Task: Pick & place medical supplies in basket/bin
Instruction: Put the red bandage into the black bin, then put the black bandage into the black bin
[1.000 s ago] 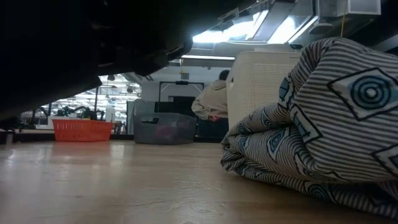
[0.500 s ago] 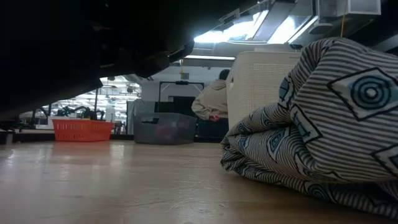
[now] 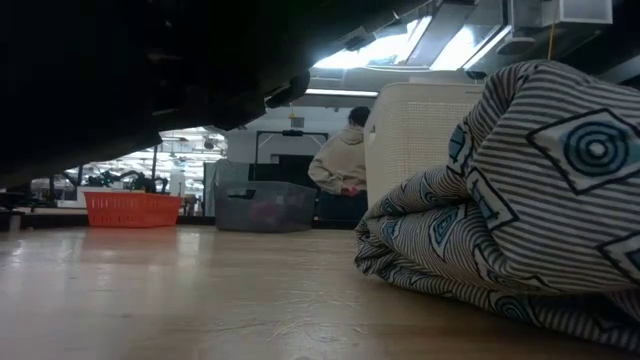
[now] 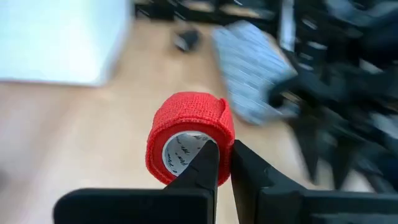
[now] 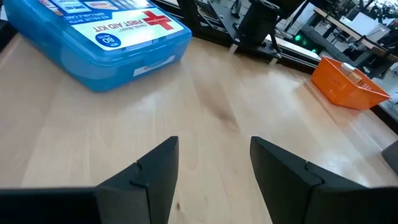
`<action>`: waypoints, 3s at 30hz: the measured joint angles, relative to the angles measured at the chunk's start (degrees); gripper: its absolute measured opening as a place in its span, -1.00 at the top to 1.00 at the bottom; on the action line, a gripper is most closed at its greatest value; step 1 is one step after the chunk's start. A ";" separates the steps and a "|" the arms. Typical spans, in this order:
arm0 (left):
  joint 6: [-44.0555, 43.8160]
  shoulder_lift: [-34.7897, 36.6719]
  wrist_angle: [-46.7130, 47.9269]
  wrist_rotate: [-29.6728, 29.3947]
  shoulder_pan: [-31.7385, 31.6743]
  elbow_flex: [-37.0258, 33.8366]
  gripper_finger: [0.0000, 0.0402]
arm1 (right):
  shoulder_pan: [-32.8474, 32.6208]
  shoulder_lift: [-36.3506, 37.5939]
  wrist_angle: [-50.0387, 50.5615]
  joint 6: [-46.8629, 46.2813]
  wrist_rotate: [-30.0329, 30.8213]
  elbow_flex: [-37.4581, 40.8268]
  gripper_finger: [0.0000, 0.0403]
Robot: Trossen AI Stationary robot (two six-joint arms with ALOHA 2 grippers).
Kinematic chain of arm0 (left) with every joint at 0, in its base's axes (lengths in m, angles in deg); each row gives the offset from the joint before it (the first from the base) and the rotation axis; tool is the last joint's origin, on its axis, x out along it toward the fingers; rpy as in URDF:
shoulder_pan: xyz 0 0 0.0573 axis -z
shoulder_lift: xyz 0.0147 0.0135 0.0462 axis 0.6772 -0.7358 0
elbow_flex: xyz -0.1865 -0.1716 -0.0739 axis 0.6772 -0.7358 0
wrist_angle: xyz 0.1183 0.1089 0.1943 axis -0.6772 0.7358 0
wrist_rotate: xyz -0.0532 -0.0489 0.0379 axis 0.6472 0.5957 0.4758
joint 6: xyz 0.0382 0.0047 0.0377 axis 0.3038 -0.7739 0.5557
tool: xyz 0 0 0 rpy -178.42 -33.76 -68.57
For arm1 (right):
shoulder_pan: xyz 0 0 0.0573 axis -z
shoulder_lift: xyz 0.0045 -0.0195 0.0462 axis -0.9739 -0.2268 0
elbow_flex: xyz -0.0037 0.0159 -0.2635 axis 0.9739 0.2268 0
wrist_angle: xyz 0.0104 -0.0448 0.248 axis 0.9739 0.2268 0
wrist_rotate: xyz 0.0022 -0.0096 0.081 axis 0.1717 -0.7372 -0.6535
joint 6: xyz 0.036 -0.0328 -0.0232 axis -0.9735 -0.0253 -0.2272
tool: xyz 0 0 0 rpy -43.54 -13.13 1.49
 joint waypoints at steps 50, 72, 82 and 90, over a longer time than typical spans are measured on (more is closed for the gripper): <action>18.17 -45.81 6.57 6.79 -51.07 31.35 0.20 | -0.36 0.00 0.72 -3.22 -1.11 0.02 0.00; 14.21 -38.28 10.00 31.82 -27.70 30.87 0.09 | -0.12 0.00 0.17 -2.59 -1.55 0.02 0.00; 15.21 -23.02 9.97 18.46 -7.06 30.87 0.09 | 0.83 0.00 0.14 -2.54 -3.08 0.02 0.00; 15.67 -12.72 17.34 1.52 8.91 30.87 0.09 | 3.33 0.36 0.53 -1.29 -7.04 -2.67 0.00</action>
